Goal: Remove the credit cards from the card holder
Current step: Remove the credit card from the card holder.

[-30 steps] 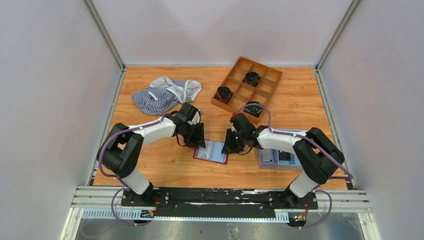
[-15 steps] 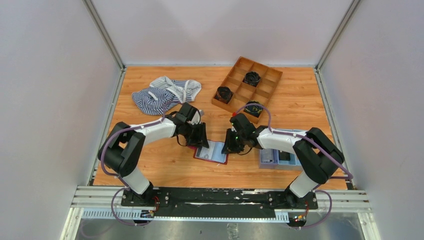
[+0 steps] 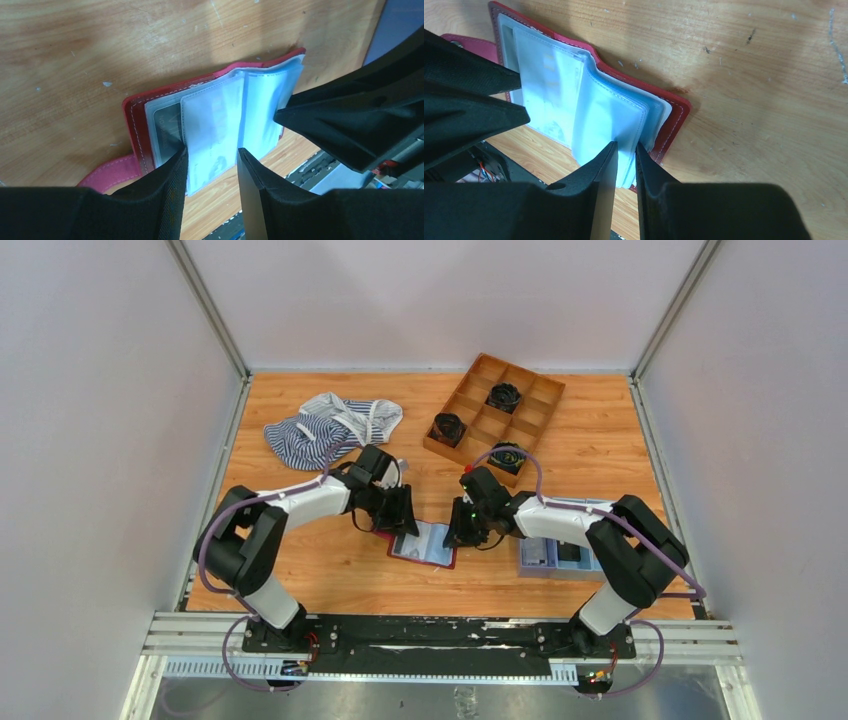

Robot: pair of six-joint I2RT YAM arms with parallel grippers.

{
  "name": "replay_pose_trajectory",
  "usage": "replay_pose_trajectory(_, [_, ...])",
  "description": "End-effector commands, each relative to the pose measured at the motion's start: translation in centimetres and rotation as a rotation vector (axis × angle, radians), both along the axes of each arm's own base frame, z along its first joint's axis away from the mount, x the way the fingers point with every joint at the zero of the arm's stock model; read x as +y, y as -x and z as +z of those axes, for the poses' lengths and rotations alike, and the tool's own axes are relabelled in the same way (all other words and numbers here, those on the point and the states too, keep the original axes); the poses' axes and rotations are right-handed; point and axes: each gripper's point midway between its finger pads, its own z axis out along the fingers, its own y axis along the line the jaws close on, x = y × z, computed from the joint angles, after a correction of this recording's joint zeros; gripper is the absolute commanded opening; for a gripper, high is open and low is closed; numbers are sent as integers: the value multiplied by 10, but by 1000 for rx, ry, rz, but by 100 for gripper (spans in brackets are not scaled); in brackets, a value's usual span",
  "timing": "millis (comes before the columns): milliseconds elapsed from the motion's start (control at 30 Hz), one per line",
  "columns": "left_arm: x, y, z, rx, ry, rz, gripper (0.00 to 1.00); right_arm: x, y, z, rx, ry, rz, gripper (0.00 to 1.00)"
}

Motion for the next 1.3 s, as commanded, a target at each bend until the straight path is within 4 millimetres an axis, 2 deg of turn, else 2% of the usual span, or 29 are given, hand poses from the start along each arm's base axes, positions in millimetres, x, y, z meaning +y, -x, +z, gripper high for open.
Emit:
replay_pose_trajectory(0, [-25, 9, 38, 2, 148, -79, 42, -28, 24, -43, 82, 155, -6, 24])
replay_pose_trajectory(233, [-27, 12, 47, 3, 169, -98, 42, -28, 23, -44, 83, 155, -8, 24])
replay_pose_trajectory(600, [-35, 15, 48, 31, 223, -105, 42, -34, 22, -37, 61, 159, -35, 24])
replay_pose_trajectory(800, [-47, 22, 41, 52, 248, -110, 42, -63, 16, -17, 3, 203, -106, 27])
replay_pose_trajectory(1033, [-75, 31, 39, 71, 317, -124, 42, -98, 0, 18, -121, 208, -208, 32])
replay_pose_trajectory(1267, [-98, 28, 50, 62, 354, -170, 42, -110, -10, 34, -162, 184, -256, 33])
